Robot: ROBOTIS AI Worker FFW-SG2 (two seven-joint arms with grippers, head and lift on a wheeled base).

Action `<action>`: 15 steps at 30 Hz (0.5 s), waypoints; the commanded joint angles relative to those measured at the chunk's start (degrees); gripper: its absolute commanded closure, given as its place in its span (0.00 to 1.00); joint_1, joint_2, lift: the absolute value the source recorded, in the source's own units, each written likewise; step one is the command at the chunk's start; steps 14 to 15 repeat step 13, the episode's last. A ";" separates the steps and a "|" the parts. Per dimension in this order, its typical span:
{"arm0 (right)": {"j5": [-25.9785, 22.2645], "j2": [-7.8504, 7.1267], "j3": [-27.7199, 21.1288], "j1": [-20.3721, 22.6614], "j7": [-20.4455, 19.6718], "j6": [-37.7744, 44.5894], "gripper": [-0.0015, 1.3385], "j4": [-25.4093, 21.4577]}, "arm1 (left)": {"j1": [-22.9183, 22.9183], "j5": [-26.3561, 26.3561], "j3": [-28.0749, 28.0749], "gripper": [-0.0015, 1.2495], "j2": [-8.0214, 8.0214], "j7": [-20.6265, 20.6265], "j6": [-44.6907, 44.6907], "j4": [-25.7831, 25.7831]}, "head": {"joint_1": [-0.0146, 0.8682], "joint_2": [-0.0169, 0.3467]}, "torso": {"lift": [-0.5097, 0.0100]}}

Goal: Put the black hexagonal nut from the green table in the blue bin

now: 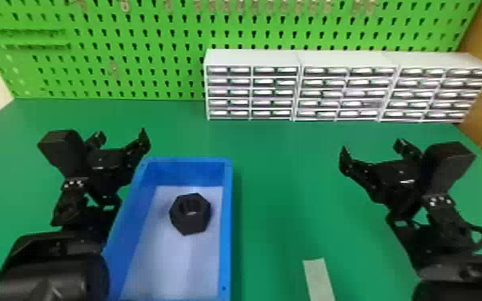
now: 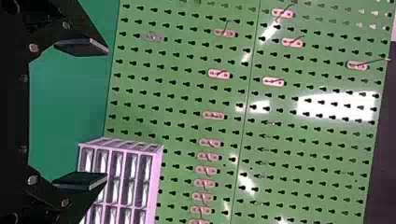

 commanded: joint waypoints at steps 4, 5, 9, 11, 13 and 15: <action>-0.30 0.36 -0.31 0.03 0.00 -0.02 0.06 0.00 | 0.03 0.16 -0.15 0.25 0.00 0.00 0.00 0.00 | 0.79 0.19 | 0.79; -0.30 0.36 -0.31 0.03 0.00 -0.02 0.06 0.00 | 0.03 0.16 -0.15 0.25 0.00 0.00 0.00 0.00 | 0.79 0.19 | 0.79; -0.30 0.36 -0.31 0.03 0.00 0.07 0.06 0.00 | 0.03 0.16 -0.15 0.25 0.00 0.00 0.00 0.00 | 0.79 0.19 | 0.79; -0.30 0.36 -0.31 0.12 0.00 0.07 0.06 0.00 | 0.12 0.16 -0.15 0.25 0.00 0.00 0.00 0.00 | 0.79 0.19 | 0.79; -0.30 0.36 -0.31 0.20 0.00 0.16 0.06 0.00 | 0.21 0.16 -0.15 0.25 0.00 0.00 0.00 0.00 | 0.79 0.19 | 0.79; -0.30 0.36 -0.31 0.20 0.00 0.16 0.06 0.00 | 0.21 0.16 -0.15 0.25 0.00 0.00 0.00 0.00 | 0.79 0.19 | 0.79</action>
